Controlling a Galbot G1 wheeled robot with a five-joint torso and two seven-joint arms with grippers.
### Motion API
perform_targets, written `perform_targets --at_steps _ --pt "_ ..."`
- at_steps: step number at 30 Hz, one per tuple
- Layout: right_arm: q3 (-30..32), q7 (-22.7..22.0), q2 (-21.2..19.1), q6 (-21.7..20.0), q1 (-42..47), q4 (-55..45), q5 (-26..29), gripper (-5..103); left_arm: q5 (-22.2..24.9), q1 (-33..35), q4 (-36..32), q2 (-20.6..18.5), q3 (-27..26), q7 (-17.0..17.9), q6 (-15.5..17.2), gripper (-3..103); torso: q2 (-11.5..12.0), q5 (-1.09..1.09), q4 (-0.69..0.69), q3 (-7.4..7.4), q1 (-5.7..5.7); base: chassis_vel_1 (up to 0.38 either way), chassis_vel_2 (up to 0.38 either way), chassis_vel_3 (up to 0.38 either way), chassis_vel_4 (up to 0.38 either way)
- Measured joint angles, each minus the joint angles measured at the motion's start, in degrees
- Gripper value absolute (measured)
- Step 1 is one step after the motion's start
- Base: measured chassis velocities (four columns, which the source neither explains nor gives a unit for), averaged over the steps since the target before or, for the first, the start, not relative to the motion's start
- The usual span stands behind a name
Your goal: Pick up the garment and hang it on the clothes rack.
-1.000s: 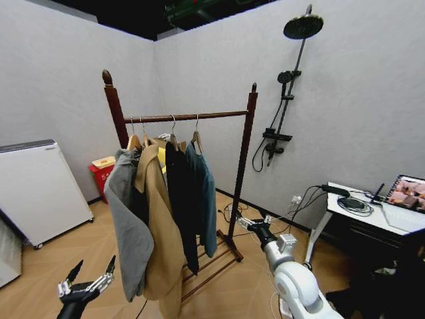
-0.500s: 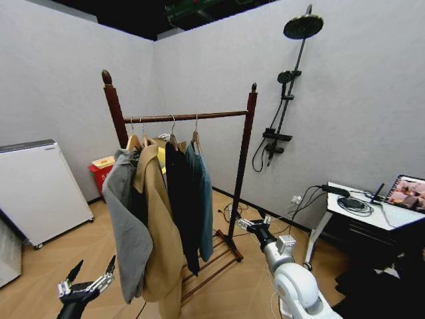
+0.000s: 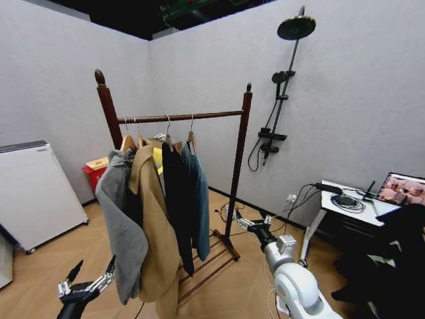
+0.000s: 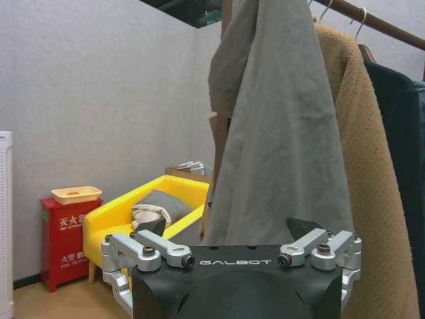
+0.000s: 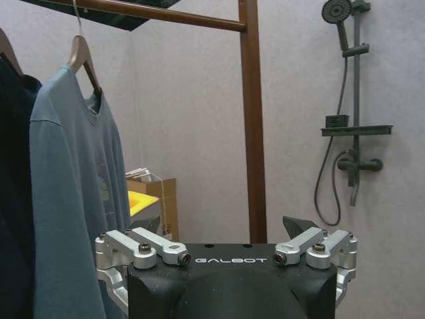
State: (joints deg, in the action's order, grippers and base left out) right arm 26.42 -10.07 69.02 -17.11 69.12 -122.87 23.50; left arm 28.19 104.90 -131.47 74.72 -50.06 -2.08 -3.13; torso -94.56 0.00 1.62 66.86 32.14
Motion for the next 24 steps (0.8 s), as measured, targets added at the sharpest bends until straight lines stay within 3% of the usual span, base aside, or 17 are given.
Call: perform_targets --at_steps 24 --pt "1.18 0.42 -0.5 0.48 2.82 -1.91 0.14 100 0.0 0.0 0.0 0.0 0.0 0.01 0.0 100 0.0 -0.01 -0.02 0.0 -0.01 -0.105 -0.112 -0.104 -0.107"
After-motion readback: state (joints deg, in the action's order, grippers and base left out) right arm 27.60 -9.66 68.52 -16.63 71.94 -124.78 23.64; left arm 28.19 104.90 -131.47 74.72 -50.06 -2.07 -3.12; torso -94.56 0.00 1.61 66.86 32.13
